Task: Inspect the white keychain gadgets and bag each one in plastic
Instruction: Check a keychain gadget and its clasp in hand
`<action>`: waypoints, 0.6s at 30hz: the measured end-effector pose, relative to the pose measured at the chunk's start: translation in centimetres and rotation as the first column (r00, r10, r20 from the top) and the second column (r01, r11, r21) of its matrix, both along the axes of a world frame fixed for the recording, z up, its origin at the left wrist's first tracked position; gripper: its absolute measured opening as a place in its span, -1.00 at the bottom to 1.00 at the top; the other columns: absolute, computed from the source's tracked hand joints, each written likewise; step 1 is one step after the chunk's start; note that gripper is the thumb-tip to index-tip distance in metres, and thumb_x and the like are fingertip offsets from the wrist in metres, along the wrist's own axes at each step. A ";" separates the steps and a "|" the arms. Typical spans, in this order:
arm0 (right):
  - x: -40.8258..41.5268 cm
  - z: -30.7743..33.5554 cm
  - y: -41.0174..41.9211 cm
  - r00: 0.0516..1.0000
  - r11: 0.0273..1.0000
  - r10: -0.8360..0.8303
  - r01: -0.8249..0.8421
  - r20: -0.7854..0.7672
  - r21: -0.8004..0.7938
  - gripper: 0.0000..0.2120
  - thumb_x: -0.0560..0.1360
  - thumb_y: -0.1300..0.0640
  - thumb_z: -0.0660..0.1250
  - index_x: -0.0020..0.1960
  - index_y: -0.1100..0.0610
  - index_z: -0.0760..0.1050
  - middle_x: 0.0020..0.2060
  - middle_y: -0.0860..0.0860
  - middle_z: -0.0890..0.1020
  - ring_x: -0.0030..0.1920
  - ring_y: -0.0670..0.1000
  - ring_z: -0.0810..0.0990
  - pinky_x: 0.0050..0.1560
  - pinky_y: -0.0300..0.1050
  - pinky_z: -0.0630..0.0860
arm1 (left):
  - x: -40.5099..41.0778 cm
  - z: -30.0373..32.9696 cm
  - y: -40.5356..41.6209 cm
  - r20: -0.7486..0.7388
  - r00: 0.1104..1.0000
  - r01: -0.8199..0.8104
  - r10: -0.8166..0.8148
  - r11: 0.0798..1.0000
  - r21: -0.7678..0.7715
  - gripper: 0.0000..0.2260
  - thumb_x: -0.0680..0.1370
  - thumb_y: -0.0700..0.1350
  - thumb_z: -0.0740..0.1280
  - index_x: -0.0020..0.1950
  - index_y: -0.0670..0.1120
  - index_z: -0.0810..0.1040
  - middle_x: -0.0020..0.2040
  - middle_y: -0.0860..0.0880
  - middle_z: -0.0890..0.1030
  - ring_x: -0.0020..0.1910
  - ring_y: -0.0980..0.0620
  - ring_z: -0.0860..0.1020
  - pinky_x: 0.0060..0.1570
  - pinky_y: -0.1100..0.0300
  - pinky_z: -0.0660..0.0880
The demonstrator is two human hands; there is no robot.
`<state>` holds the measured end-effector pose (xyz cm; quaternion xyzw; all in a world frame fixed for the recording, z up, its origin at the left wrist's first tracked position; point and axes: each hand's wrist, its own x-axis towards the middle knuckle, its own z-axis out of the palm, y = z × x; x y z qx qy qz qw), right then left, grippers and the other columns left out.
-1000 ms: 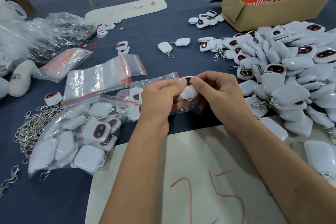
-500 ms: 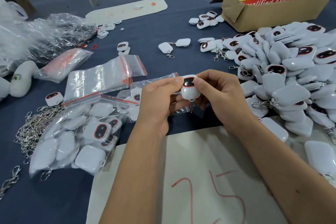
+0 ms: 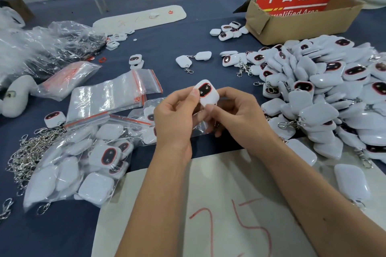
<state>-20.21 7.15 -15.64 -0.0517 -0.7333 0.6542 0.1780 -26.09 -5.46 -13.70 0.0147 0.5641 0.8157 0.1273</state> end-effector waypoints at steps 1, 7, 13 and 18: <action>0.0 0.0 0.0 0.999 0.999 -0.046 0.046 0.002 -0.020 -0.94 0.61 0.26 0.41 0.08 0.18 0.63 -0.27 0.16 0.71 -0.37 0.07 0.65 -0.39 -0.11 0.57 | 0.1 -0.1 0.2 -0.029 0.999 -0.041 0.041 0.999 -0.016 -0.91 0.63 -0.26 0.38 0.04 -0.22 0.69 -0.07 -0.14 0.75 -0.10 -0.05 0.71 -0.15 0.21 0.65; -1.5 2.6 1.1 0.943 0.881 -0.327 0.329 0.066 -0.341 -0.91 0.62 0.29 0.38 -0.06 0.19 0.59 -0.38 0.07 0.69 -0.47 -0.04 0.59 -0.48 -0.24 0.50 | -0.7 1.1 4.9 -0.019 0.994 -0.108 0.106 0.989 -0.105 -0.87 0.61 -0.21 0.41 -0.12 -0.15 0.71 -0.30 -0.02 0.65 -0.32 0.05 0.56 -0.22 0.14 0.58; -6.6 7.6 8.9 0.860 0.617 -0.457 0.491 0.227 -0.615 -0.87 0.59 0.35 0.27 0.10 0.35 0.54 -0.26 0.18 0.64 -0.38 0.03 0.62 -0.33 -0.10 0.58 | -5.3 5.5 14.6 -0.065 0.991 0.100 -0.115 0.974 -0.203 -0.82 0.59 -0.22 0.39 -0.22 -0.14 0.65 -0.40 -0.01 0.55 -0.38 0.03 0.49 -0.28 0.21 0.47; -9.1 11.5 15.9 0.855 0.498 -0.482 0.448 0.193 -0.743 -0.77 0.63 0.40 0.20 0.27 0.30 0.46 0.14 0.24 0.61 -0.04 0.13 0.70 -0.30 -0.17 0.67 | -10.0 7.3 19.2 -0.151 0.947 0.202 -0.284 0.890 -0.408 -0.82 0.58 -0.25 0.29 -0.21 -0.10 0.53 -0.20 -0.14 0.60 -0.31 -0.10 0.53 -0.09 0.04 0.60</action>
